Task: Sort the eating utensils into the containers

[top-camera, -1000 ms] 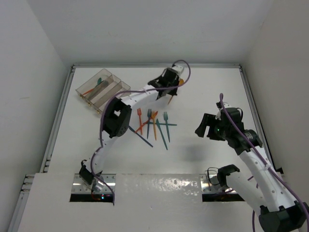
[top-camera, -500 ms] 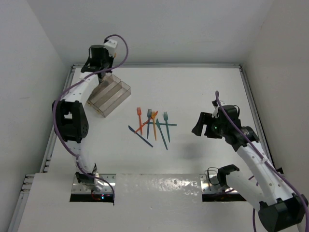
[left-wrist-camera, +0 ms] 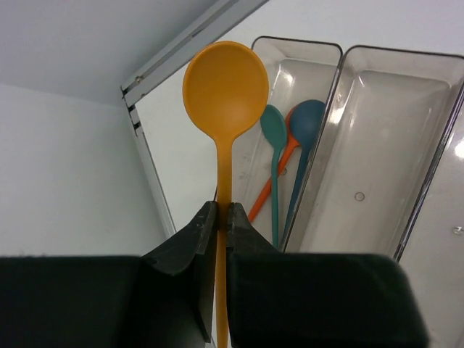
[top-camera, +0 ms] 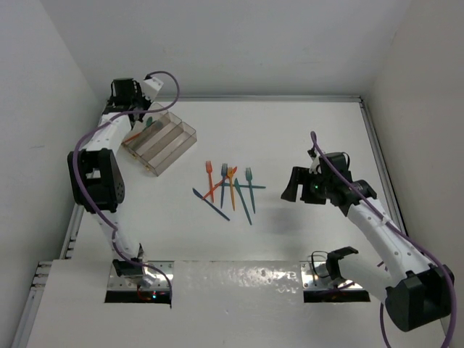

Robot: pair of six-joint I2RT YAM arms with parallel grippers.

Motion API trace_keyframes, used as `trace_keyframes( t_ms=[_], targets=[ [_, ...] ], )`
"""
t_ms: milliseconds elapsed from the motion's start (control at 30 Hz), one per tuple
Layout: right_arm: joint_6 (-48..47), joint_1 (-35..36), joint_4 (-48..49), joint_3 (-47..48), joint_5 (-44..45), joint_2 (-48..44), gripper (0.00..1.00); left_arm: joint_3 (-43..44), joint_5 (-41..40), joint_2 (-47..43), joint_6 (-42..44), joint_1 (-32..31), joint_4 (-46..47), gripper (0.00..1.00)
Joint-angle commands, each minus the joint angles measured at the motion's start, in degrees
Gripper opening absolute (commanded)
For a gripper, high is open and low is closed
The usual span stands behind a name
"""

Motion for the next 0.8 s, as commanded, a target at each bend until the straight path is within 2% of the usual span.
trace_keyframes(
  t_ms=[0,133,333,467,567,600,667,767],
  targets=[
    [-1.34,0.27,2.27,1.63,-1.09,1.22,0.77,-0.32,3.31,2.61,5.11,1.22,0.87,0.00],
    [-1.61,0.18,1.57,2.07,-1.26,2.02,0.77,-0.59,6.99,5.33,4.94,2.45,2.62,0.00],
    [-1.61,0.18,0.60,1.89,-0.91,2.02,0.77,0.03,8.41,8.14,5.11,3.16,4.47,0.00],
    [-1.35,0.18,0.42,1.98,-0.74,2.11,0.77,0.12,9.02,9.11,4.41,3.33,5.44,0.04],
    [-1.17,0.18,0.60,2.07,-0.74,2.28,0.77,0.03,10.08,9.38,4.15,3.33,5.79,0.13],
    [-0.99,0.18,0.69,2.16,-0.82,2.37,0.77,-0.14,9.82,9.38,3.89,3.42,6.05,0.19],
    [-0.99,0.18,0.60,2.16,-1.08,2.46,0.77,-0.32,9.90,9.03,3.45,3.42,6.14,0.22],
    [-0.99,0.18,0.60,2.16,-1.17,2.29,0.77,-0.50,9.12,7.62,-0.85,3.42,7.90,0.31]
  ],
)
